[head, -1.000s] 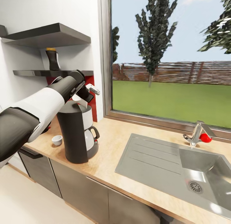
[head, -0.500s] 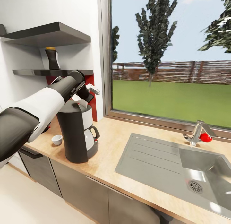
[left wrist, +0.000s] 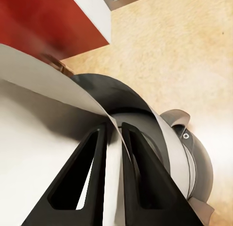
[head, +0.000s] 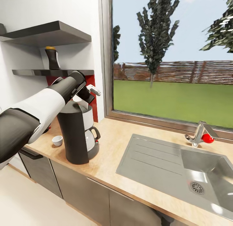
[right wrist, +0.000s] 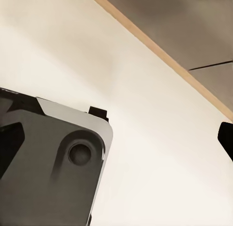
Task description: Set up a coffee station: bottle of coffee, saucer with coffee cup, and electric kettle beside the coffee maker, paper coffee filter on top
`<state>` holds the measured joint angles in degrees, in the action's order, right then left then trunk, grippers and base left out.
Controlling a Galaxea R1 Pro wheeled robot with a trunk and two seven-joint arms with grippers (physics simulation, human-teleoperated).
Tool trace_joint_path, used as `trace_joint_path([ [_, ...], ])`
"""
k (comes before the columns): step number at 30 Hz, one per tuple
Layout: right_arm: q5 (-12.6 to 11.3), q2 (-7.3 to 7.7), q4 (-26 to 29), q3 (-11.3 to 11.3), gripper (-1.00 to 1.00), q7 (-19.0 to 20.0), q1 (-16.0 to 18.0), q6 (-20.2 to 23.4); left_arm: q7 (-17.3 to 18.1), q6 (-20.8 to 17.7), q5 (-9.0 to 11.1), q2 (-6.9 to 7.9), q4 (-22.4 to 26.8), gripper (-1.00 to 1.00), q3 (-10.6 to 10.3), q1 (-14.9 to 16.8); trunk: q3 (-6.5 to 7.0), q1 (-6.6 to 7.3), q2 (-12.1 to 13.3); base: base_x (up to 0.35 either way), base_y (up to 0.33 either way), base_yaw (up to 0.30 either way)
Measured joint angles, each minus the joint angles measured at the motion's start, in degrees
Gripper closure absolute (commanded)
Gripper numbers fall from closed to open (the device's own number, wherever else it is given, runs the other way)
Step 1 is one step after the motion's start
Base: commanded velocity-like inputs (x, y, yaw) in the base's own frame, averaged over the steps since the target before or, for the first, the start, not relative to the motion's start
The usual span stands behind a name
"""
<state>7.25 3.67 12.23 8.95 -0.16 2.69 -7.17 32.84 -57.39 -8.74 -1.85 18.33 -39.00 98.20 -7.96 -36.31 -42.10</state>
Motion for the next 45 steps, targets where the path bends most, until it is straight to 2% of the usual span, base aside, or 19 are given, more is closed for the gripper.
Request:
trace_joint_path([
  [10,0.0,0.00,0.0,0.0,-1.00,0.0,0.0,0.0,0.0,0.0,0.0,-0.01,0.0,1.00,0.0,0.0,-0.03,0.00,0.0,0.000,0.000,0.000],
  [11,0.0,0.00,0.0,0.0,-1.00,0.0,0.0,0.0,0.0,0.0,0.0,-0.01,0.0,-1.00,0.0,0.0,-0.03,0.00,0.0,0.000,0.000,0.000],
  [45,0.0,0.00,0.0,0.0,-1.00,0.0,0.0,0.0,0.1,0.1,-0.1,0.00,0.0,-1.00,0.0,0.0,-0.01,0.00,0.0,0.000,0.000,0.000],
])
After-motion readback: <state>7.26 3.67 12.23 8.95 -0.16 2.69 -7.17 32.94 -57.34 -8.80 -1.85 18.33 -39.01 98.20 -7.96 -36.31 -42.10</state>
